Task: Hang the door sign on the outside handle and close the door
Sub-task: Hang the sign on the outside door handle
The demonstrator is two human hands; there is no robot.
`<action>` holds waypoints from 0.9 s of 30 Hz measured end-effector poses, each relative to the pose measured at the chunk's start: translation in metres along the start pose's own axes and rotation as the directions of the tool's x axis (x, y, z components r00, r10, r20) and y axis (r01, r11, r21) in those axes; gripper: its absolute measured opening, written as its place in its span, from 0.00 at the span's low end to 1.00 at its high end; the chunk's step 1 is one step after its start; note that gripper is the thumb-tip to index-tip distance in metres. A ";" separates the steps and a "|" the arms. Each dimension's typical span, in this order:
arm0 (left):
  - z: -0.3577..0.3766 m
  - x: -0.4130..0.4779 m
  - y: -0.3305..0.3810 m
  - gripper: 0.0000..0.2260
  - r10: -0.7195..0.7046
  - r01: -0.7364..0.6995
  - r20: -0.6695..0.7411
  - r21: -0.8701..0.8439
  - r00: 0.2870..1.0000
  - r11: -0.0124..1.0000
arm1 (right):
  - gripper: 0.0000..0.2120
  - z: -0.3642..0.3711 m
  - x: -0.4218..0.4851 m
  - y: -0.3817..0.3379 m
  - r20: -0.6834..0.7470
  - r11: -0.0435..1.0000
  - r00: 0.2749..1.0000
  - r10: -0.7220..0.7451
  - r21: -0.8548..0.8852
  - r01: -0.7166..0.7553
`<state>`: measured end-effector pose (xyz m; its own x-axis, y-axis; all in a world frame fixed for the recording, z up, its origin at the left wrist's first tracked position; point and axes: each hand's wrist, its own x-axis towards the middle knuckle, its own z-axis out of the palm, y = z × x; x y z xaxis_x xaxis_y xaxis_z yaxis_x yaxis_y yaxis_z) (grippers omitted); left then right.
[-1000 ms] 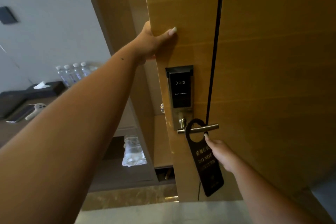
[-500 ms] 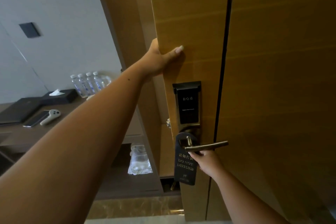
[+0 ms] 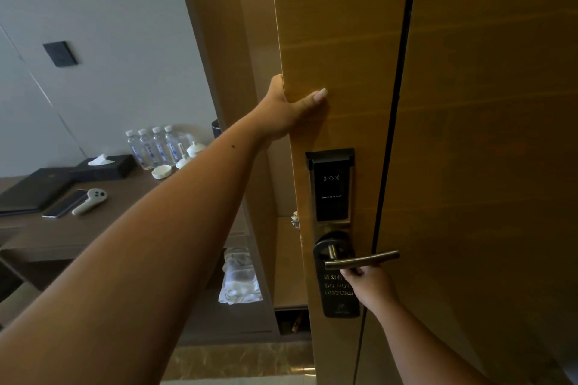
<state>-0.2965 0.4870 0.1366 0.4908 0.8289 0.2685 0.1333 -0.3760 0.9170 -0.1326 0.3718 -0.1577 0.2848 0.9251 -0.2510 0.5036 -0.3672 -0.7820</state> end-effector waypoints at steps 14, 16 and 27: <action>0.003 -0.004 0.001 0.36 0.016 -0.014 -0.036 0.042 0.999 0.999 | 0.22 0.005 0.003 -0.001 0.015 0.994 0.994 0.106 0.009 -0.106; 0.004 -0.004 0.000 0.36 0.017 -0.016 -0.033 0.039 0.999 0.999 | 0.22 0.005 0.003 0.000 0.017 0.995 0.995 0.098 -0.002 -0.098; 0.007 -0.004 0.001 0.20 0.050 -0.049 -0.023 0.030 0.999 0.998 | 0.22 0.004 0.010 0.001 0.046 0.992 0.991 0.123 -0.005 -0.123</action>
<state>-0.2923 0.4799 0.1347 0.4769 0.8185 0.3204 0.1348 -0.4283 0.8935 -0.1329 0.3812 -0.1635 0.3066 0.8765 -0.3712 0.4686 -0.4784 -0.7426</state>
